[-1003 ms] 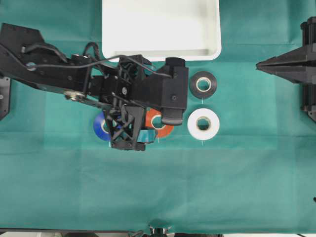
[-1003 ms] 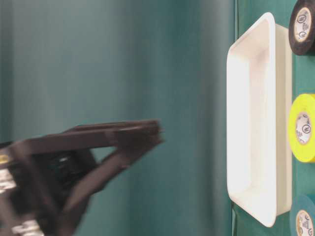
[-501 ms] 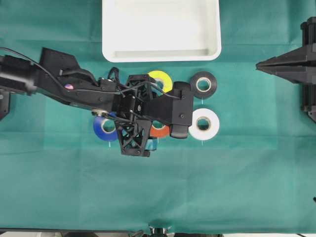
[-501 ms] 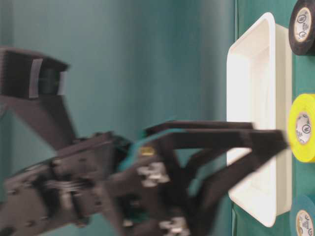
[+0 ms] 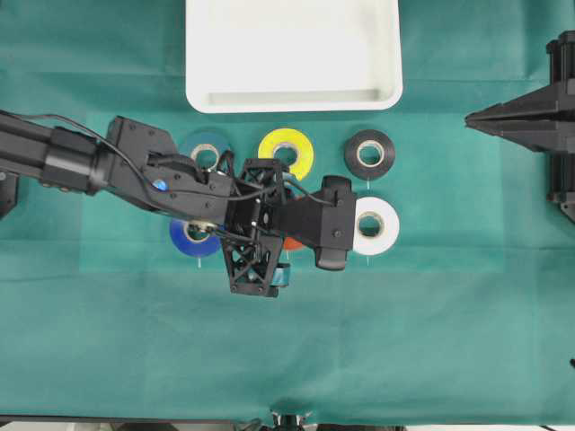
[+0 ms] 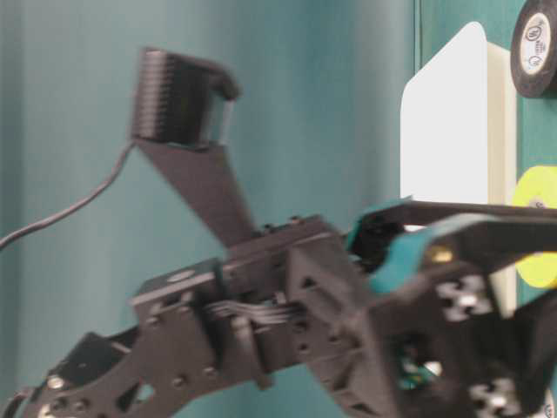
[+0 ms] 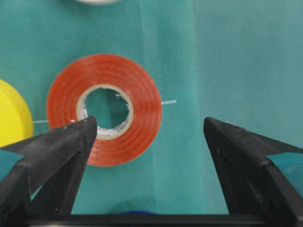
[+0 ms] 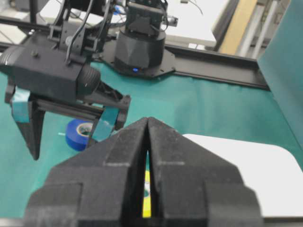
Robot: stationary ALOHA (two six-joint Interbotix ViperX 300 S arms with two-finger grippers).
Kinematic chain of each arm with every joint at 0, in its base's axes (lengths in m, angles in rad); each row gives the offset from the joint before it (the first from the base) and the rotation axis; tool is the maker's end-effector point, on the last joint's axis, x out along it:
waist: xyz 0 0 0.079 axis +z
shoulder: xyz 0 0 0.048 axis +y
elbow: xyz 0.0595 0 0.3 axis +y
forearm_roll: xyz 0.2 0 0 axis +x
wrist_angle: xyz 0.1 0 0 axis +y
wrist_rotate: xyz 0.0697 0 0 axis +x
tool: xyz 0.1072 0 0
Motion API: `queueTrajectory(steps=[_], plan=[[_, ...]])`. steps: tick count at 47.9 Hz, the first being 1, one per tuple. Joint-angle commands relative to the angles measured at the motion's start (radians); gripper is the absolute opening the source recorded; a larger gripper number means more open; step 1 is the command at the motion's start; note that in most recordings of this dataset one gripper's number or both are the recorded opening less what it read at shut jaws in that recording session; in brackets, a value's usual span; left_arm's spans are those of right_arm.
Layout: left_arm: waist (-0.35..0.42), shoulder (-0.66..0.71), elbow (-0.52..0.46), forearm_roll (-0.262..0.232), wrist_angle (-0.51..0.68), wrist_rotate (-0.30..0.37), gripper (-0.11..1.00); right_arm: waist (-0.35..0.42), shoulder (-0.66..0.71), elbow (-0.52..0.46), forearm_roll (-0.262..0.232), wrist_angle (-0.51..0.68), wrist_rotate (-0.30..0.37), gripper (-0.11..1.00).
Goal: Place the tape from the fixed location into the white case.
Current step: 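Lower the left gripper with one finger into the orange-red roll's hole, then close the left gripper on the roll's rim and lift it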
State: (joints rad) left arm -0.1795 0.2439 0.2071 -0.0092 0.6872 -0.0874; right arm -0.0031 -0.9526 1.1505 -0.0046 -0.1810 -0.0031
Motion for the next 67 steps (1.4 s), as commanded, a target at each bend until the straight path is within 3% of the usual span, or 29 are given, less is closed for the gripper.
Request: queueTrajectory(steps=[1, 29, 67], plan=[[-0.008, -0.012, -0.009, 0.002, -0.017, 0.002, 0.99, 0.0, 0.008, -0.031, 0.0, -0.003, 0.002, 0.0], [-0.002, 0.074, 0.023, 0.006, -0.104, 0.005, 0.99, 0.0, 0.015, -0.028, 0.0, 0.002, 0.002, 0.0], [0.008, 0.075, 0.04, 0.006, -0.097, 0.002, 0.99, 0.0, 0.021, -0.028, 0.0, 0.002, 0.002, 0.0]])
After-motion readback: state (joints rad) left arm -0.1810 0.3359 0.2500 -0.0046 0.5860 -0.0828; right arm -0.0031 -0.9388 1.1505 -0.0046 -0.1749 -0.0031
